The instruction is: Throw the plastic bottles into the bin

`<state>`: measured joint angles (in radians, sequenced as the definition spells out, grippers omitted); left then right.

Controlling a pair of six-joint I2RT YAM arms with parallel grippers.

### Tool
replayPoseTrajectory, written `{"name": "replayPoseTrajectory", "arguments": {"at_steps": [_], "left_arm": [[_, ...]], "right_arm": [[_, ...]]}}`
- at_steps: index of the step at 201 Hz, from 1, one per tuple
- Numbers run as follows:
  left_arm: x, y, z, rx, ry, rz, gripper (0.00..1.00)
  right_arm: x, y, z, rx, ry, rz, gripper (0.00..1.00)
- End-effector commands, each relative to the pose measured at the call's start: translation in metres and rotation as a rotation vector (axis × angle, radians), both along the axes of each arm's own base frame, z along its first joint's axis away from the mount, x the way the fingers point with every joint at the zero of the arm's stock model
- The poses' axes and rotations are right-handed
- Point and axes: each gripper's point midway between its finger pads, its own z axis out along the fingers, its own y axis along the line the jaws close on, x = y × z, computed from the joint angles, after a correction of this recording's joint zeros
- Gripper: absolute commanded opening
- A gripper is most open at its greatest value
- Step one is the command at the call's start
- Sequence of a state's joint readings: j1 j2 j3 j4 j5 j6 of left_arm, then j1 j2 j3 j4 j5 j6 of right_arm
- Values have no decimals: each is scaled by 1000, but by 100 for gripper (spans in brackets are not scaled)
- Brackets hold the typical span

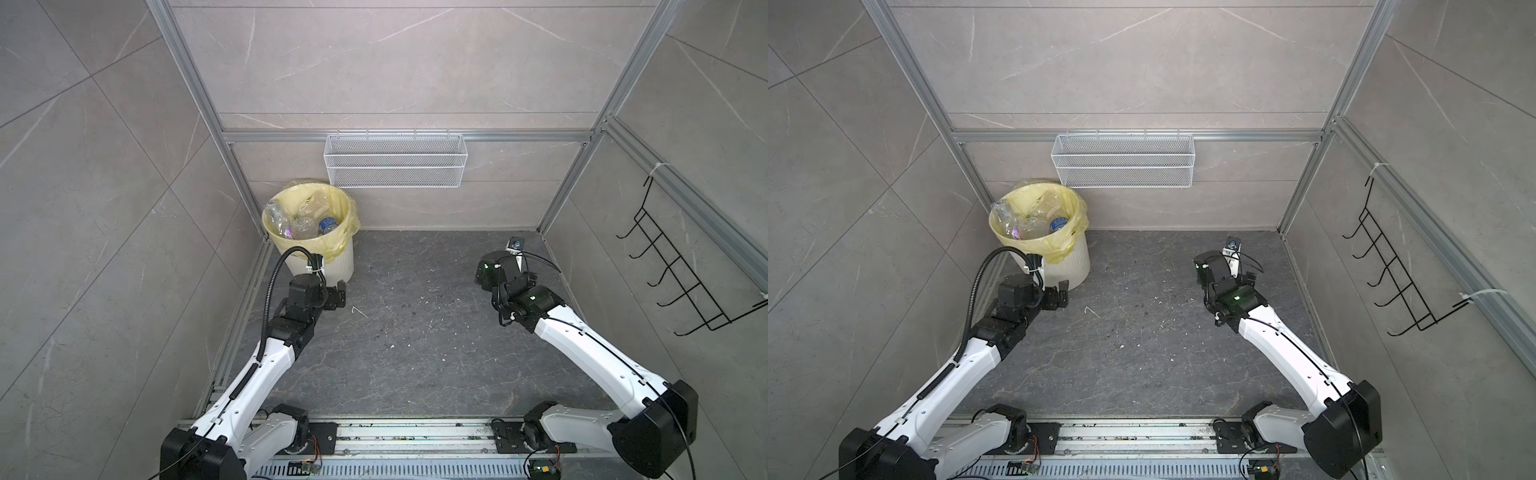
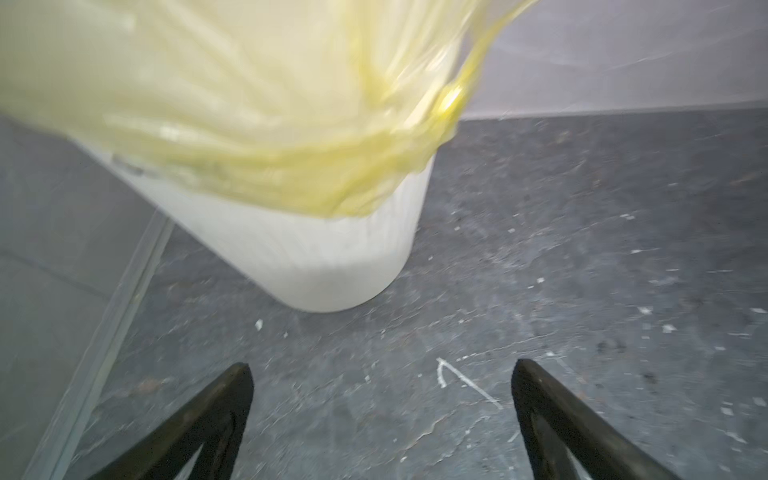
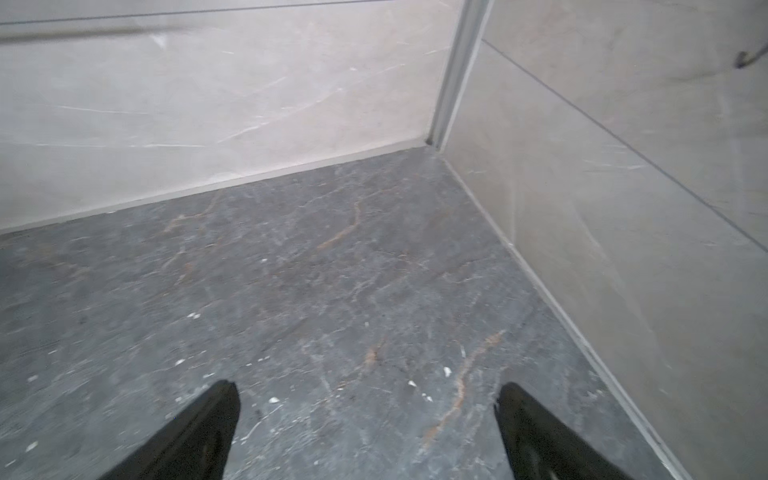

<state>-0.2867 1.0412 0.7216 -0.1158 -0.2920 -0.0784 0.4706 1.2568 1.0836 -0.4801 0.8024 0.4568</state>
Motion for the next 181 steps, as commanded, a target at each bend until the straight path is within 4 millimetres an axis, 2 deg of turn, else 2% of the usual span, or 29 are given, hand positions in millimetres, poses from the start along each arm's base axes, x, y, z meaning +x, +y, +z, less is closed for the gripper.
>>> {"name": "replayPoseTrajectory", "arguments": {"at_steps": [1, 20, 35, 49, 58, 72, 90, 98, 129, 153, 164, 171, 181], "left_arm": [[8, 50, -7, 86, -32, 242, 100], [20, 74, -36, 101, 46, 313, 100], [29, 102, -59, 82, 99, 393, 100], [36, 119, -80, 43, 119, 442, 100], [43, 123, -88, 32, 107, 446, 100], [55, 121, -97, 39, 70, 416, 100], [61, 118, -108, 53, 6, 374, 100], [57, 114, -112, 35, 41, 361, 100], [52, 98, -108, 15, -41, 254, 100], [46, 87, -105, -4, -114, 191, 100], [40, 83, -112, -13, -130, 162, 100], [42, 80, -107, 10, -194, 139, 100], [38, 76, -113, -4, -140, 129, 100]], "right_arm": [[-12, -35, -12, -96, 1, -150, 100], [-12, -46, -31, -117, 7, -182, 100], [-12, -53, -48, -145, 10, -206, 100], [-9, -58, -67, -186, 22, -220, 100], [-7, -59, -78, -214, 32, -227, 100], [-6, -62, -94, -238, 35, -256, 100], [-7, -67, -101, -250, -27, -286, 100], [-8, -69, -106, -242, -59, -283, 100], [-11, -72, -116, -227, -131, -289, 100], [-7, -70, -117, -245, -121, -268, 100], [-7, -68, -117, -239, -128, -251, 100], [-7, -67, -117, -233, -135, -234, 100], [-6, -64, -116, -231, -154, -200, 100]]}}
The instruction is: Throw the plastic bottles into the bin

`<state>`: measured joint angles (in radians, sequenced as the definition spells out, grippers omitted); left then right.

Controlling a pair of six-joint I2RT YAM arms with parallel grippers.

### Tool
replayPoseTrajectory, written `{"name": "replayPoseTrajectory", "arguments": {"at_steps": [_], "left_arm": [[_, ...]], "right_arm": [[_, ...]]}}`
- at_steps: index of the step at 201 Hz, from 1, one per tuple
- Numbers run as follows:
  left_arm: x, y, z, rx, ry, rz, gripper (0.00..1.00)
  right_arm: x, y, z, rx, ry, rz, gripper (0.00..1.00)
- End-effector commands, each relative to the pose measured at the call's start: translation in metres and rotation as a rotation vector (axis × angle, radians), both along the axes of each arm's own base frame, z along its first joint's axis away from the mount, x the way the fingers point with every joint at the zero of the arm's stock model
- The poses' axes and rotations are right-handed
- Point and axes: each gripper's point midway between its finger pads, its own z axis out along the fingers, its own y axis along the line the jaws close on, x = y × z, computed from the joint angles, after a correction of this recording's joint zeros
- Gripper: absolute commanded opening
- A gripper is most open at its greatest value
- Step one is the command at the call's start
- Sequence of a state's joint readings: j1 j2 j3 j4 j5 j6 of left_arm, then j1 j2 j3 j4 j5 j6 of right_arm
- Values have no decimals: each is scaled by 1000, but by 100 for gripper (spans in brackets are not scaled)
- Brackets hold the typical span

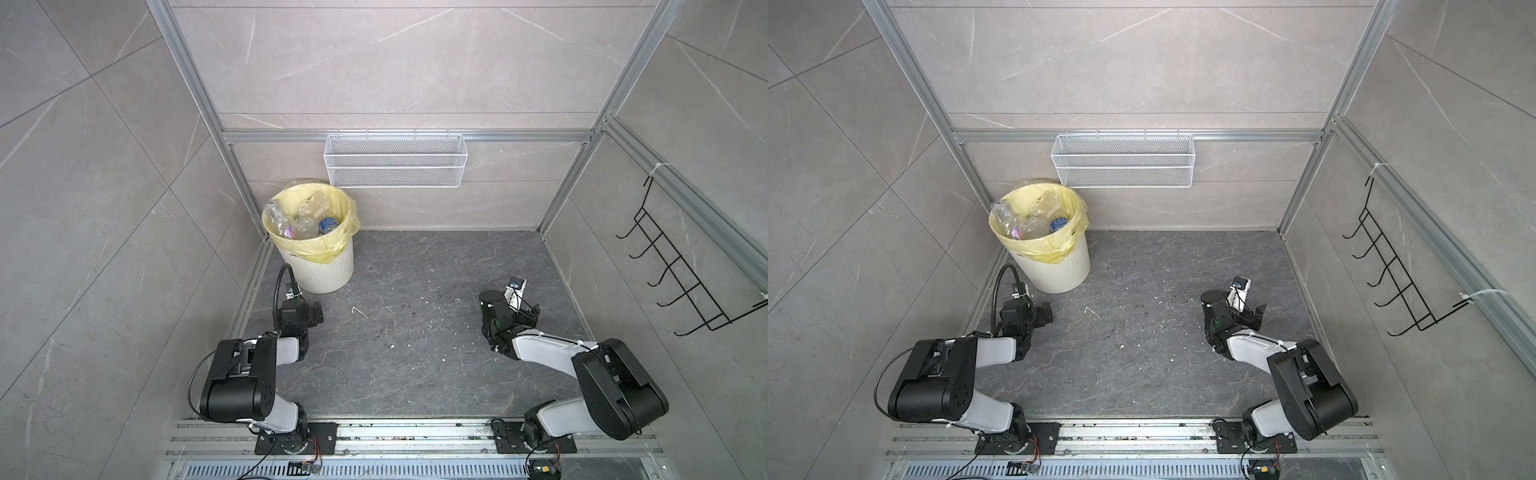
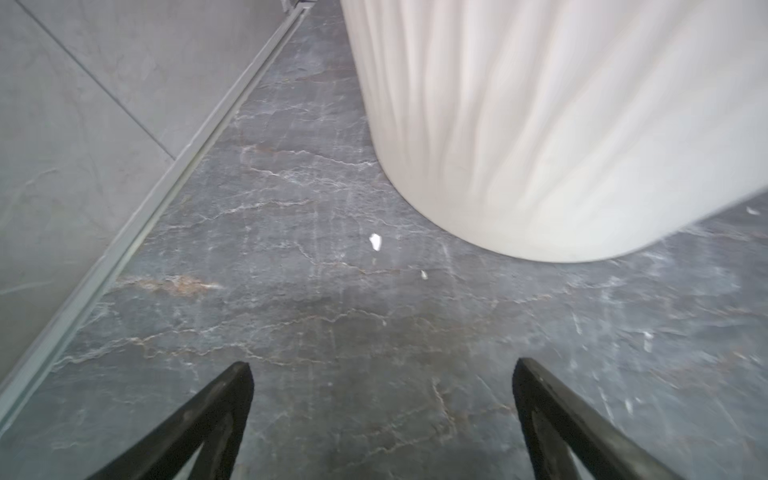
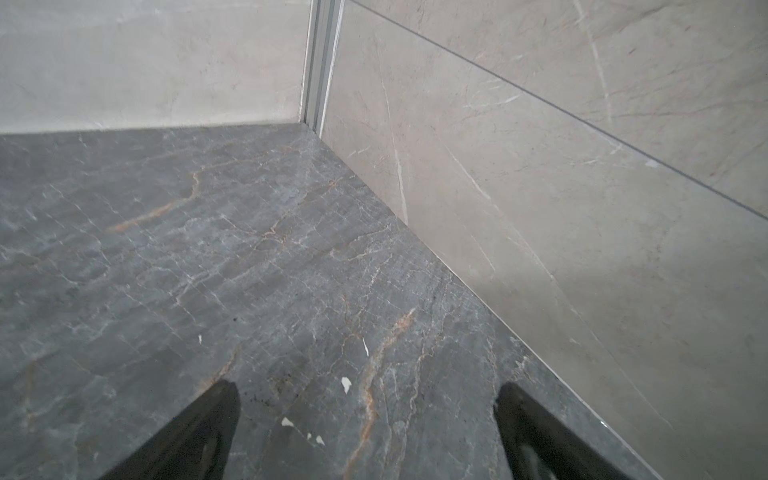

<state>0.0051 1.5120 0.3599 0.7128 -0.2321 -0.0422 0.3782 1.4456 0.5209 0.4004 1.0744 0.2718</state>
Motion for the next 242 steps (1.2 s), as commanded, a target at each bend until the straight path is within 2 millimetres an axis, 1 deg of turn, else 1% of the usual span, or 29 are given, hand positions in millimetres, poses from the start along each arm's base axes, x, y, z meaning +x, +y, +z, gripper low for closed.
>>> {"name": "replayPoseTrajectory", "arguments": {"at_steps": [1, 12, 25, 45, 63, 70, 81, 92, 109, 133, 151, 165, 173, 183, 196, 201, 209, 213, 221, 233, 242], "left_arm": [[14, -15, 33, 9, -149, -95, 100], [18, -14, 37, 18, -189, -93, 100], [15, -14, 33, 12, -157, -91, 100], [15, -14, 34, 17, -165, -89, 100], [16, -14, 35, 21, -171, -88, 100], [16, -14, 35, 19, -166, -91, 100], [16, -14, 35, 16, -168, -90, 100], [16, -14, 34, 13, -161, -93, 100], [16, -14, 34, 13, -164, -92, 100], [17, -14, 34, 10, -163, -93, 100], [17, -14, 34, 10, -161, -95, 100], [17, -14, 34, 10, -163, -94, 100], [17, -14, 34, 10, -164, -94, 100], [16, -14, 34, 11, -163, -92, 100], [16, -14, 34, 11, -162, -92, 100], [16, -14, 34, 11, -164, -92, 100], [16, -15, 34, 16, -165, -92, 100], [15, -15, 34, 23, -167, -89, 100], [13, -17, 36, 43, -180, -80, 100], [9, -16, 39, 77, -208, -51, 100], [8, -15, 41, 86, -221, -41, 100]], "right_arm": [[3, 3, 9, -2, -65, 50, 100], [4, 5, 12, -21, -82, 73, 100], [8, 6, 13, -45, -91, 85, 100], [14, 9, 13, -69, -75, 101, 100], [12, 10, 9, -64, -127, 118, 100], [16, 12, 13, -88, -154, 134, 100], [20, 17, 9, -107, -119, 157, 100], [20, 20, 4, -78, -98, 185, 100], [18, 22, 5, -64, -120, 222, 100], [24, 23, 1, -39, -106, 261, 100], [30, 17, -6, 27, -79, 294, 100], [37, 11, -15, 119, -53, 338, 100], [42, 3, -21, 185, -38, 363, 100], [44, 1, -24, 229, -39, 392, 100], [43, 9, -26, 255, -48, 466, 100], [39, 15, -33, 259, -49, 504, 100], [41, 21, -25, 202, -126, 548, 100], [42, 21, -24, 197, -117, 539, 100], [39, 24, -33, 238, -47, 539, 100], [42, 23, -28, 213, -97, 548, 100], [39, 23, -31, 225, -65, 543, 100]]}}
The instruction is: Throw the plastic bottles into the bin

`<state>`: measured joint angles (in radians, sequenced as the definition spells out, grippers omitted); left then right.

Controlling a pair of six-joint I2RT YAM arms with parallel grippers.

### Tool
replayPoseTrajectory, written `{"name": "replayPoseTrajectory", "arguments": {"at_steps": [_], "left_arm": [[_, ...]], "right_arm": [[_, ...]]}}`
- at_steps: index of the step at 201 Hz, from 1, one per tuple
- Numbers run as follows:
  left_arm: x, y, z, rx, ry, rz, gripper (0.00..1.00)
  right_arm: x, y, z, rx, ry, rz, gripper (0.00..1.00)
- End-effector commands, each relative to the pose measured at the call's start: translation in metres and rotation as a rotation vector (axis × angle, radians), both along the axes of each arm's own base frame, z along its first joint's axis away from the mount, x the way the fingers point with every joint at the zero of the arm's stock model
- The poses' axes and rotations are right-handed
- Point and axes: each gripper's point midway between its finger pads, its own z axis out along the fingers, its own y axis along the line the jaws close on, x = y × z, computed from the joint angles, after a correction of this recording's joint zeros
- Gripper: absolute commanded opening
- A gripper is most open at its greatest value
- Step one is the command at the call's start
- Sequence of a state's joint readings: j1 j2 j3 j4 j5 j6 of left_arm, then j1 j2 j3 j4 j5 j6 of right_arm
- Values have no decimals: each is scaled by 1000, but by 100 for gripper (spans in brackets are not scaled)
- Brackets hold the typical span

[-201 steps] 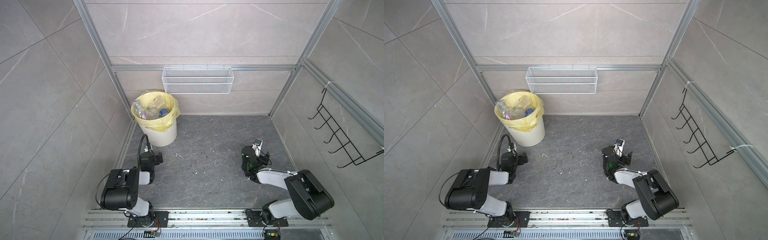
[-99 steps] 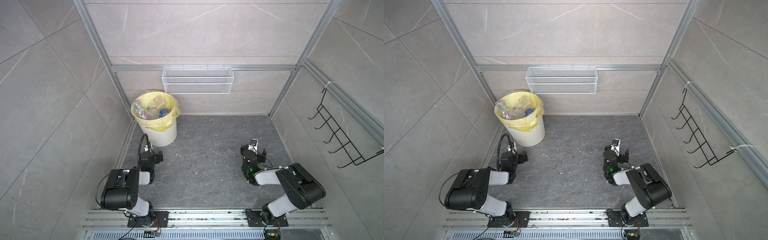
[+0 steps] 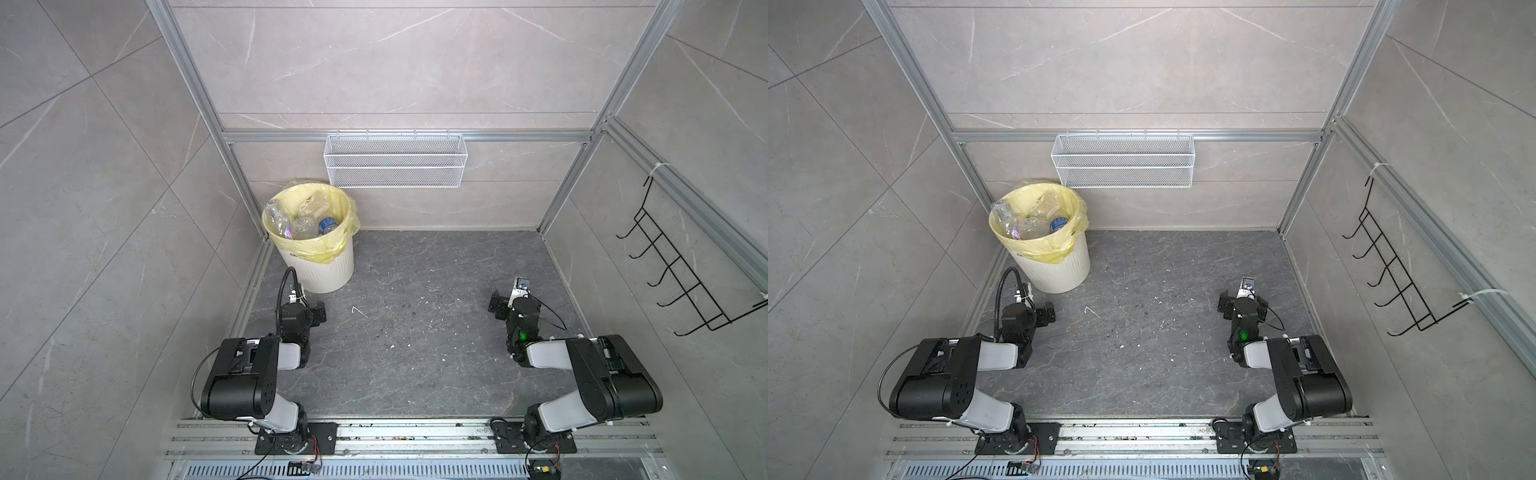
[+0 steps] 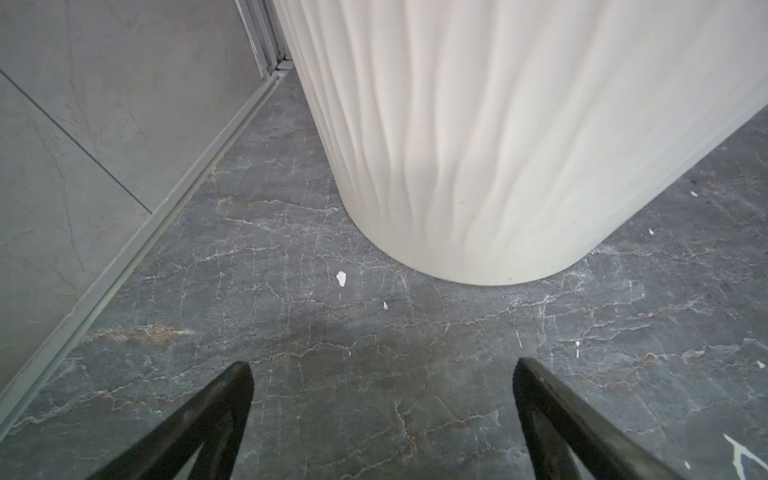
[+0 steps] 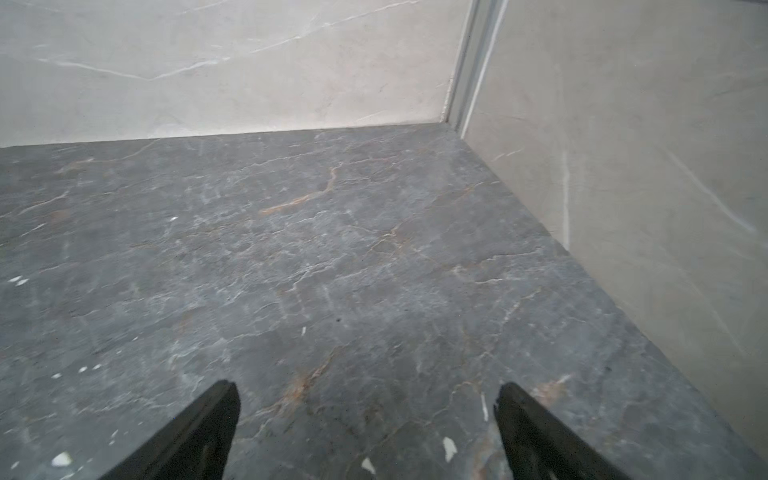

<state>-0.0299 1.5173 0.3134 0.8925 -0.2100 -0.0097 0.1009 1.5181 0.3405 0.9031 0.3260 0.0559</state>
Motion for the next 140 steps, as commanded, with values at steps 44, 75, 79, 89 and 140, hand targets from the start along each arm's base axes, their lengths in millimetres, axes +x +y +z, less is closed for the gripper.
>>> {"name": "replayPoseTrajectory", "arguments": {"at_steps": [44, 75, 79, 89, 140], "left_arm": [[9, 12, 16, 3, -49, 33, 100], [9, 12, 16, 3, -48, 34, 100], [9, 11, 16, 1, -47, 32, 100], [9, 11, 16, 4, -48, 33, 100], [8, 12, 16, 2, -47, 34, 100]], "right_arm": [[3, 13, 6, 23, -35, 74, 100], [3, 13, 6, 24, -34, 74, 100], [3, 13, 5, 23, -33, 73, 100], [3, 13, 6, 24, -33, 74, 100], [5, 15, 4, 30, -25, 82, 100]]}}
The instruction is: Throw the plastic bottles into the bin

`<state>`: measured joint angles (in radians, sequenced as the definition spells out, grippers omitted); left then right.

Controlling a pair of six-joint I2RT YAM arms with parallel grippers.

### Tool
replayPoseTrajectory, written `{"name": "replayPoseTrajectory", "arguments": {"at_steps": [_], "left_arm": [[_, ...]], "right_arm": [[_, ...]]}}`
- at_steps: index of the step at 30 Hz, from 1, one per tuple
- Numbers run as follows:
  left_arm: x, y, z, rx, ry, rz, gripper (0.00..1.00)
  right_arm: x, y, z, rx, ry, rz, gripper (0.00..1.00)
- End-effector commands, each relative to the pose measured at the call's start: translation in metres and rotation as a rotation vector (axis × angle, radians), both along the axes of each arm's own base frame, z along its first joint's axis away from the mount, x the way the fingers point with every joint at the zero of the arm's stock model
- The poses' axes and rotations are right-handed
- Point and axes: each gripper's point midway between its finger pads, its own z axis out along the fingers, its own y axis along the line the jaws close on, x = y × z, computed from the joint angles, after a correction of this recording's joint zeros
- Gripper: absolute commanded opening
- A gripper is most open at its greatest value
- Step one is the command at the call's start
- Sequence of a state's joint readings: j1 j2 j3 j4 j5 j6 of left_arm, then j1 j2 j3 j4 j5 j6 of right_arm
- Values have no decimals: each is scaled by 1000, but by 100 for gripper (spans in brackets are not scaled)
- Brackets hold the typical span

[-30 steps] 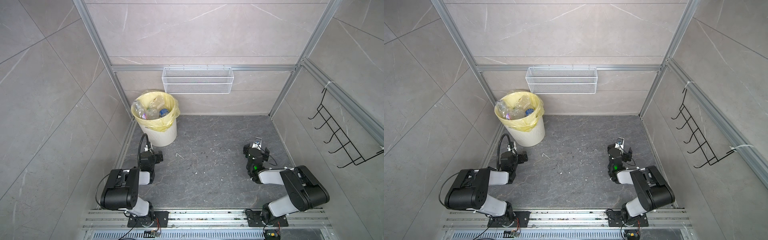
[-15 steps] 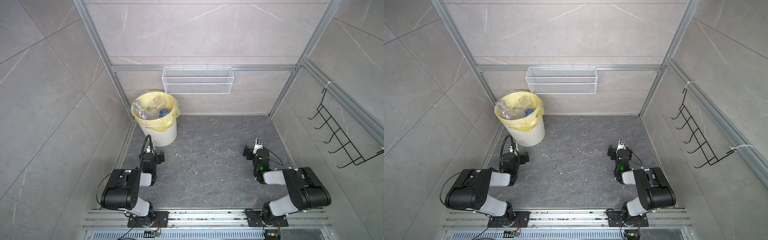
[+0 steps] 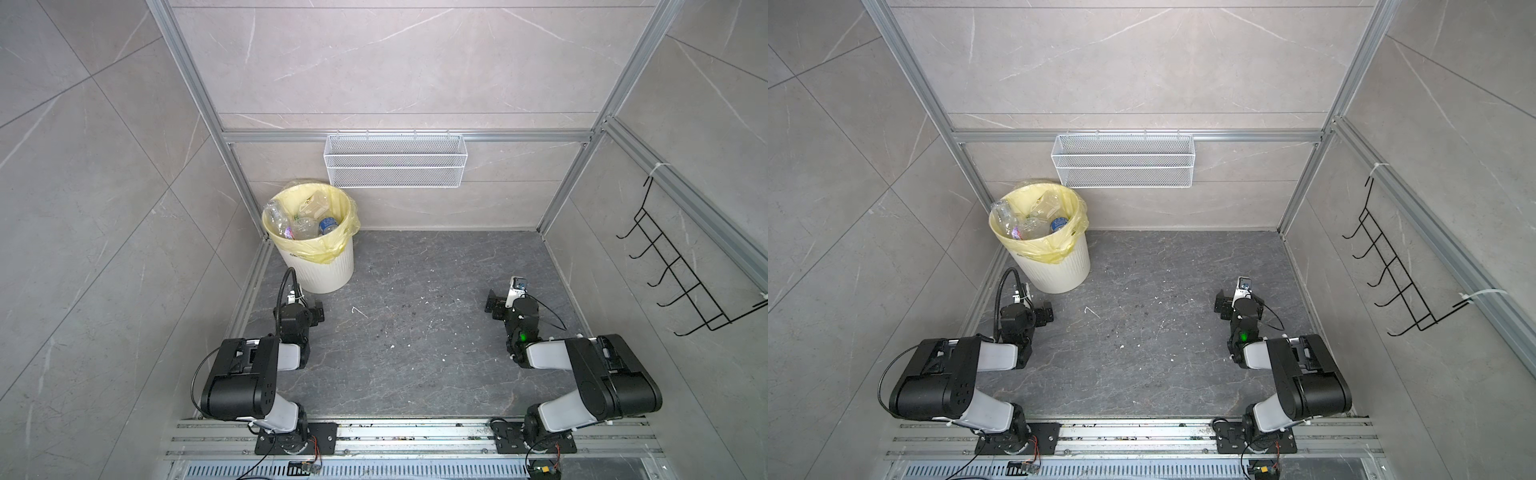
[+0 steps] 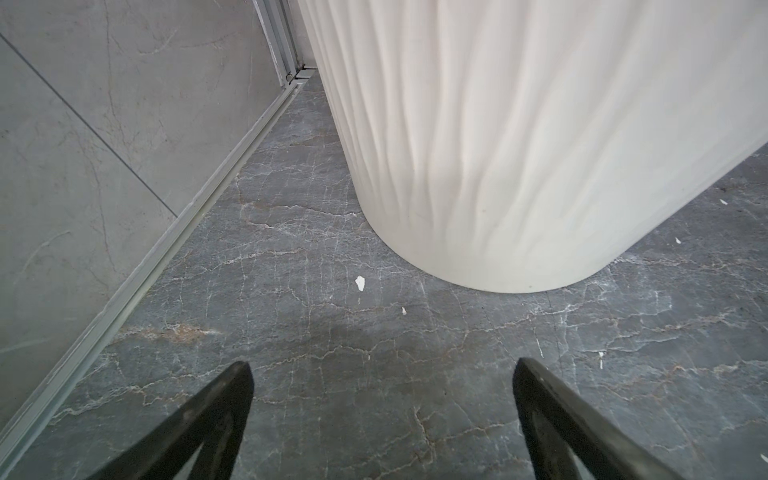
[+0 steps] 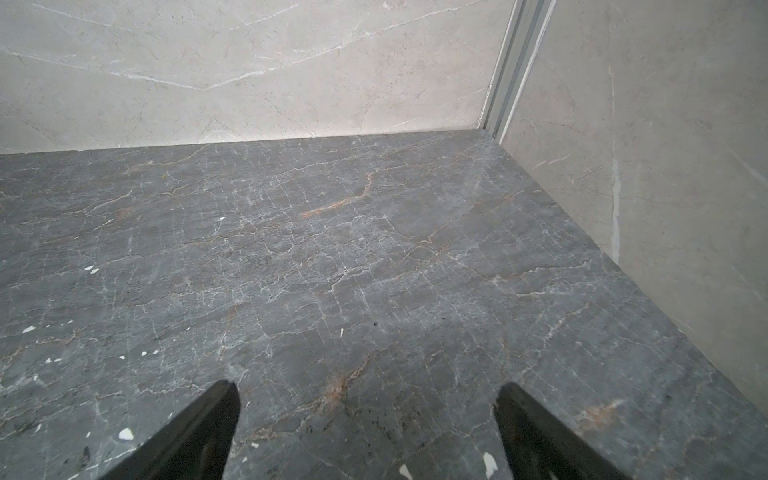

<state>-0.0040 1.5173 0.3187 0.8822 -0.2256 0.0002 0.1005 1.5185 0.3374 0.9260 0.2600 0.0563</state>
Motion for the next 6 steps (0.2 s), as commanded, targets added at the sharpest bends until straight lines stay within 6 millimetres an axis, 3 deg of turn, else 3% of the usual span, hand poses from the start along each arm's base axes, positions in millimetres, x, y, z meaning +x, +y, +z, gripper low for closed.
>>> {"name": "replayPoseTrajectory", "arguments": {"at_steps": [1, 6], "left_arm": [[9, -1, 16, -12, -54, -4, 100], [9, -1, 16, -13, -54, -3, 100]], "right_arm": [[2, 3, 2, 7, -8, 20, 100], [1, 3, 2, 9, -10, 20, 100]]}}
